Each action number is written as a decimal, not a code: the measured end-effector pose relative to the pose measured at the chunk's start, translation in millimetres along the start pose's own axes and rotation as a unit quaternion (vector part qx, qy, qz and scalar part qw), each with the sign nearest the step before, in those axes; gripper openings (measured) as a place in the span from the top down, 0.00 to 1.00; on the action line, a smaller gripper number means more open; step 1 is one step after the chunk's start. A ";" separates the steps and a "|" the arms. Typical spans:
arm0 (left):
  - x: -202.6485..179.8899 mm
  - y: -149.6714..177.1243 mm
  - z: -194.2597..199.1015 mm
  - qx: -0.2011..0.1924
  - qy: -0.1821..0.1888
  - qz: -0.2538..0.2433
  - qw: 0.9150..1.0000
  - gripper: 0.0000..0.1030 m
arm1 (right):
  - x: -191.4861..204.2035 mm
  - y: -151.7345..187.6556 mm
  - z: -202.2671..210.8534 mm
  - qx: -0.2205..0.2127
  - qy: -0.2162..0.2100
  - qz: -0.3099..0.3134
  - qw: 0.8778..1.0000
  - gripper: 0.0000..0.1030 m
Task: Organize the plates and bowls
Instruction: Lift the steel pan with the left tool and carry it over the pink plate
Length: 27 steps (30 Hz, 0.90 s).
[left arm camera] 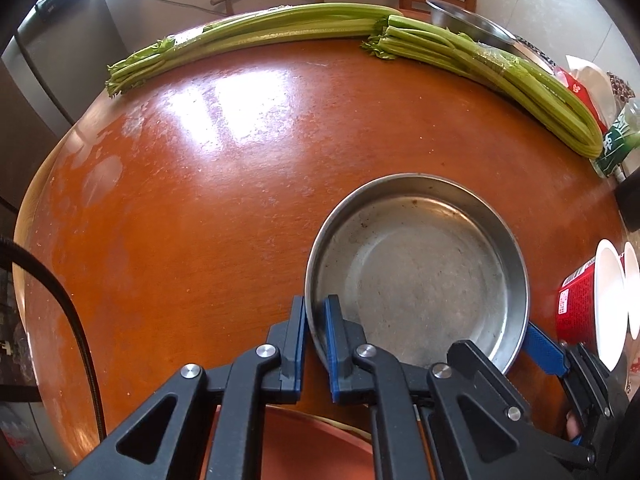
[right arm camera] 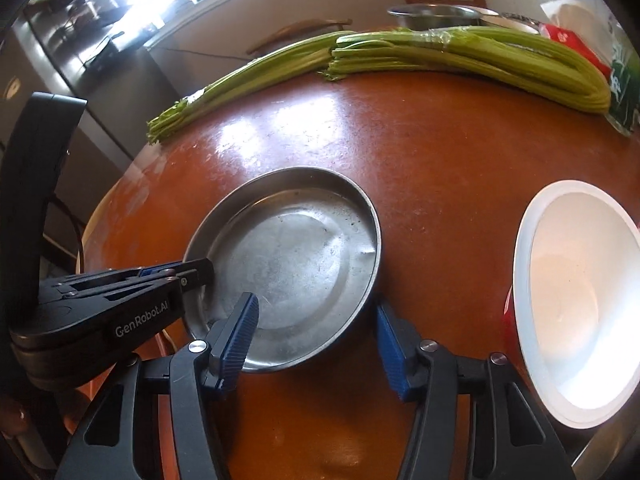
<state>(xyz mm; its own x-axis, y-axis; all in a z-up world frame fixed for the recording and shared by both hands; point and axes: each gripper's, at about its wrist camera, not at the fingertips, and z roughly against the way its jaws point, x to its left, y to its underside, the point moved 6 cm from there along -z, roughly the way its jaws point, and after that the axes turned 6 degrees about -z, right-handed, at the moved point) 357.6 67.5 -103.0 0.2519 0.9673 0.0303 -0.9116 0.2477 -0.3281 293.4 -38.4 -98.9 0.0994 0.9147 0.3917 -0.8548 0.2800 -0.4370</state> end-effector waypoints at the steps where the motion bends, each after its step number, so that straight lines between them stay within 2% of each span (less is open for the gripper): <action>1: 1.3 0.3 0.3 -0.002 -0.002 0.001 1.000 0.91 | 1.9 -0.1 1.0 -0.002 -0.006 0.003 1.000 0.43; 7: 5.5 1.3 13.0 -0.024 0.001 0.011 1.000 0.91 | 12.4 -1.9 23.8 -0.029 -0.017 0.025 0.999 0.42; 15: 4.8 3.0 65.4 -0.081 -0.003 0.012 0.997 0.91 | 28.4 -4.8 68.2 -0.072 -0.045 0.041 0.996 0.42; 27: 7.9 34.3 128.6 -0.139 -0.011 0.021 0.990 0.90 | 46.8 13.6 127.9 -0.103 -0.087 0.061 0.989 0.42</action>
<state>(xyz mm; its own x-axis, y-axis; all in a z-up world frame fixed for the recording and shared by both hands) 286.6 90.6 7.4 0.2052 0.9782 0.0311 -0.7963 0.1853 -0.5758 221.3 -29.0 17.1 -0.1035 0.8862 0.4516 -0.7310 0.2401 -0.6387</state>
